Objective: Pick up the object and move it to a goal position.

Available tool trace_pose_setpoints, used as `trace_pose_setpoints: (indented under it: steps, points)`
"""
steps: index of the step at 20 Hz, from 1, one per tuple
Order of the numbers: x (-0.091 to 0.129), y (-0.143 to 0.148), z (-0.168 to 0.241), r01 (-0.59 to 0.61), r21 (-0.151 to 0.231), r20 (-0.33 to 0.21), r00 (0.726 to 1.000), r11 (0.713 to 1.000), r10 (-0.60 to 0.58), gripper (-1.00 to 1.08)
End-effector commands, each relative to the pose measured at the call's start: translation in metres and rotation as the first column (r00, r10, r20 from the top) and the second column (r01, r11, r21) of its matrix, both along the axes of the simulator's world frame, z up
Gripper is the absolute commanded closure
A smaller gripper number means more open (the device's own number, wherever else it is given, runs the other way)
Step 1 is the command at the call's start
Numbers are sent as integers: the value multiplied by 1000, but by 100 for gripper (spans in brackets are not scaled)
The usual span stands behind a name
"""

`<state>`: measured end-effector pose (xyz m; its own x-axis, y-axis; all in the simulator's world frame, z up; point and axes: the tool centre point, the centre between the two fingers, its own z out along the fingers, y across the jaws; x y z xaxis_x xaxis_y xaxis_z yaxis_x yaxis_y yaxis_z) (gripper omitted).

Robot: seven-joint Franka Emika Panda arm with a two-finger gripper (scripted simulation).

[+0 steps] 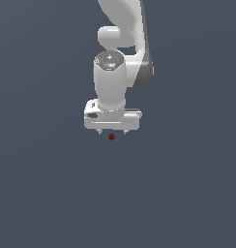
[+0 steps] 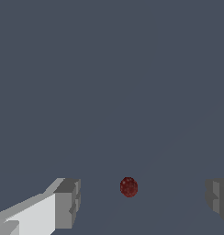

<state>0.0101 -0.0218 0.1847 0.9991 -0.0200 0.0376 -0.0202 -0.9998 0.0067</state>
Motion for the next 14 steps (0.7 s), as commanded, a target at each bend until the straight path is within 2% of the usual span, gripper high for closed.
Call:
trace_pose_setpoints:
  steps: [1,14]
  points:
    - [0,0,0,0,0,0,1000,1000,0,-92]
    - [-1,-10,4,-24,-11,6,1000,1000,24,-92]
